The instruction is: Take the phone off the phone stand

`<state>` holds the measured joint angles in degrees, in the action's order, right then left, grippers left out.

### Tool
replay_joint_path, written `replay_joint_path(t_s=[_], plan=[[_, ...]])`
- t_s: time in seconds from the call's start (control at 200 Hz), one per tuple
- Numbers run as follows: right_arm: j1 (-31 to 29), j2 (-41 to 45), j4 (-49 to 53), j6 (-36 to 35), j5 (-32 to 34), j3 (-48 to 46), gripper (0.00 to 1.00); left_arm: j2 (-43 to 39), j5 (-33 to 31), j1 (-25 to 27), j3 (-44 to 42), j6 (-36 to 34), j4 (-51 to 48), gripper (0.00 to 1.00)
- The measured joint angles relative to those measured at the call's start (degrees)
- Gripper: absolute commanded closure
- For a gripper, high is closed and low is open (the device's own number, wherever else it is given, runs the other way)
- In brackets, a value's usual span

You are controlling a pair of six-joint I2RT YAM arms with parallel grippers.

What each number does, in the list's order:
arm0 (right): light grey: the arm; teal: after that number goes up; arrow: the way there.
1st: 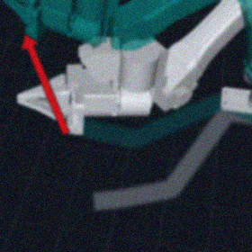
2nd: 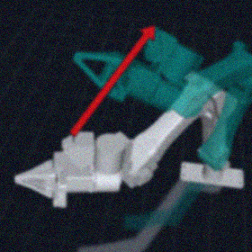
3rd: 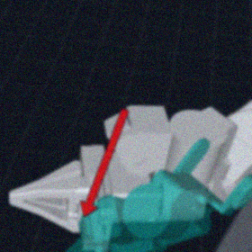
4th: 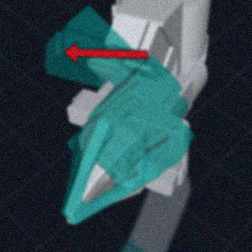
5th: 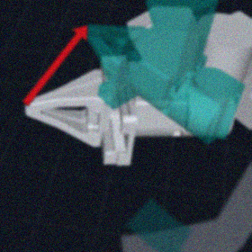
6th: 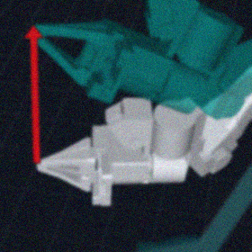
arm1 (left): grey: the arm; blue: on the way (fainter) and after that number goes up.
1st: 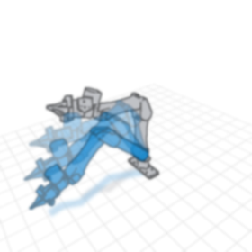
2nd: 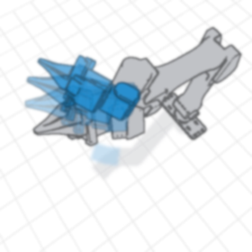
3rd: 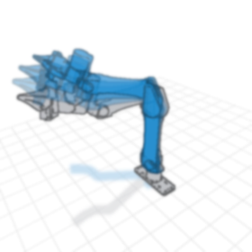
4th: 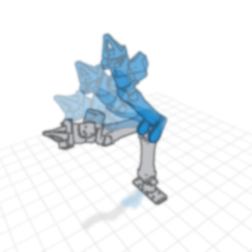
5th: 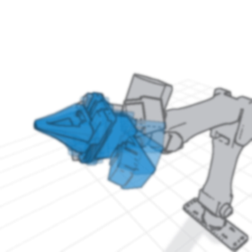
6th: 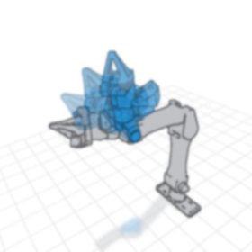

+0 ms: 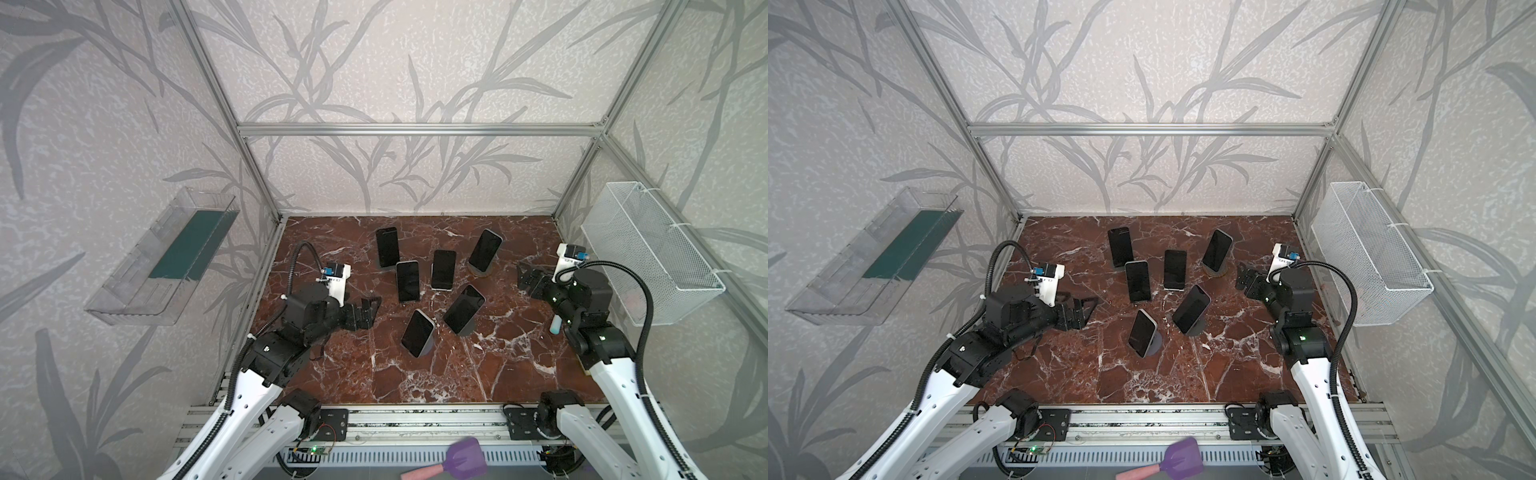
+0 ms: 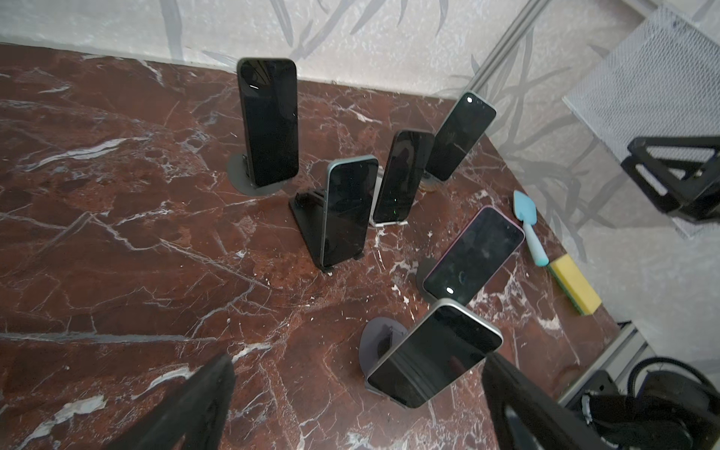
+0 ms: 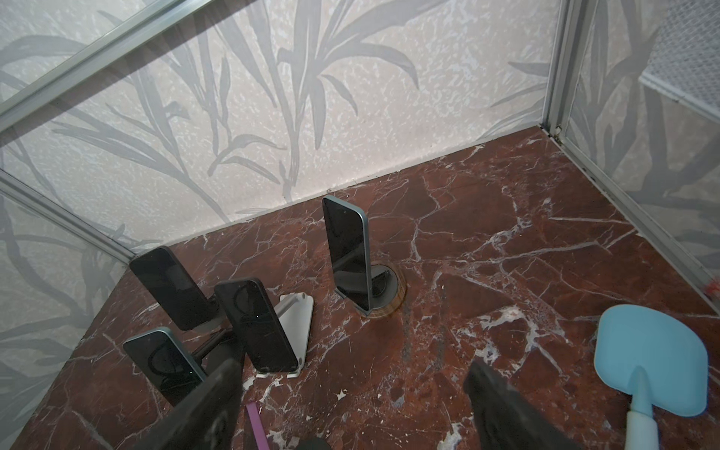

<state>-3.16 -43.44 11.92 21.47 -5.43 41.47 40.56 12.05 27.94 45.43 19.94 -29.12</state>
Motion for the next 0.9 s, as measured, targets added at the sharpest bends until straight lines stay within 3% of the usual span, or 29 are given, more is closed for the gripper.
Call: replay_joint_path(t_s=[0.255,0.575,0.9], plan=[[0.0,0.3,-0.9,0.3,-2.4,-0.6,0.1,3.3,-2.4,8.3,-5.1,-3.0,4.5,0.01],[0.0,0.4,-1.9,1.3,-5.1,-2.8,0.08,11.5,-13.4,26.2,-6.3,-10.0,16.3,0.01],[0.0,0.5,-3.2,1.6,-7.7,-2.8,0.06,17.6,-15.6,27.7,-9.5,-17.1,25.6,0.01]])
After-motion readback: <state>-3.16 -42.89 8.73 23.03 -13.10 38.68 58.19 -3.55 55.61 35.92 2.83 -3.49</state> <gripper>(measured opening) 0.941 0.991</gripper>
